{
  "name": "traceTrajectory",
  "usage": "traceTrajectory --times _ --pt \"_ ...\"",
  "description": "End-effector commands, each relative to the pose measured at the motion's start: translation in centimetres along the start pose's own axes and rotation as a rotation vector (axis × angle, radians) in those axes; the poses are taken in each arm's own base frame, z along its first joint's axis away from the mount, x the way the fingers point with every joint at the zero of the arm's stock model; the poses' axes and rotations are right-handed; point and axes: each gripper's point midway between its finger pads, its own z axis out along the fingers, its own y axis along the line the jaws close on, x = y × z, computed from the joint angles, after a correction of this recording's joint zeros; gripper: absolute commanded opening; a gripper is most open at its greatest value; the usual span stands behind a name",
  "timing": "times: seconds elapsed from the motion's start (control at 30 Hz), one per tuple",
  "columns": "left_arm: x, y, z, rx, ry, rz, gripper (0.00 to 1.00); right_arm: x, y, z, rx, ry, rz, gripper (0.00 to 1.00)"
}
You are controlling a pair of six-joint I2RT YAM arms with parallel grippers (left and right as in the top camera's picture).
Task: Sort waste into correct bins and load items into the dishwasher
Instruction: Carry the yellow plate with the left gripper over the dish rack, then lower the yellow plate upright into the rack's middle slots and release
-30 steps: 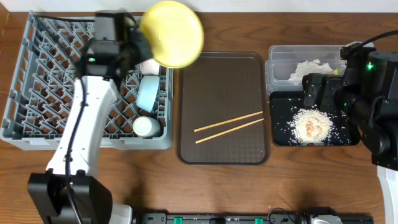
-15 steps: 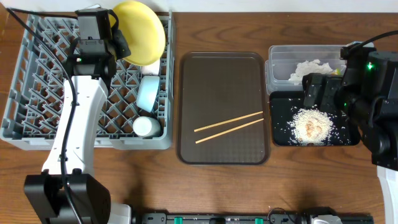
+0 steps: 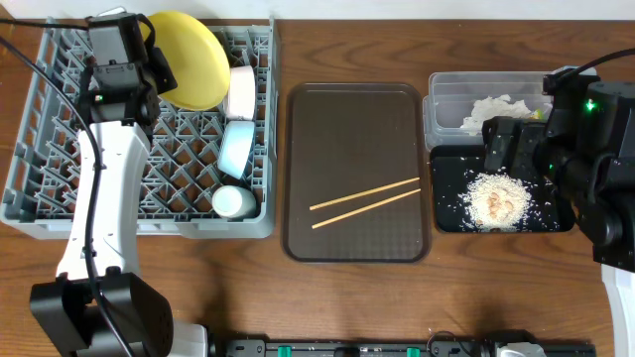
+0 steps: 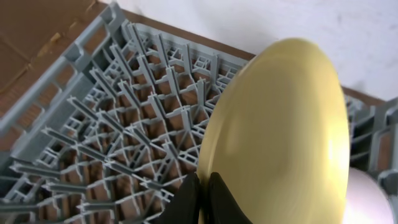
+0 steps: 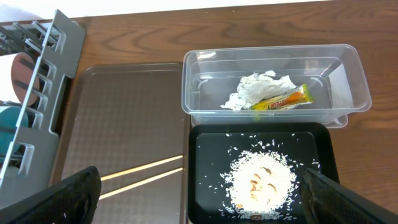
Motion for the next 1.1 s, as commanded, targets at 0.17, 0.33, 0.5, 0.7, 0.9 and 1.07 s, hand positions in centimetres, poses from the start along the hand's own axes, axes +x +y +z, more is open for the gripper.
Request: traceTrajectory --times 0.17,0.33,0.5,0.7,0.9,1.07 --pt "-0.9 2.2 -0.8 -0.122 -0.035 0.158 0.08 -0.1 -0.4 -0.1 0.013 -0.004 0.010 0.99" --pt "-0.6 2.2 -0.2 -0.127 -0.020 0.181 0.07 -0.1 -0.4 -0.1 0.013 -0.004 0.010 0.99" --pt "0.3 2.2 1.0 -0.134 0.012 0.220 0.07 -0.1 -0.4 -0.1 0.013 -0.004 0.010 0.99" --pt "1.0 2.4 1.9 -0.159 0.038 0.242 0.07 -0.1 -0.4 -0.1 0.013 -0.004 0.010 0.99" --pt "0.9 2.8 2.3 -0.187 0.033 0.249 0.07 -0.1 -0.4 -0.1 0.013 -0.003 0.010 0.99" --pt "0.6 2.6 2.3 -0.183 0.018 0.245 0.08 -0.1 -0.4 -0.1 0.013 -0.004 0.010 0.99"
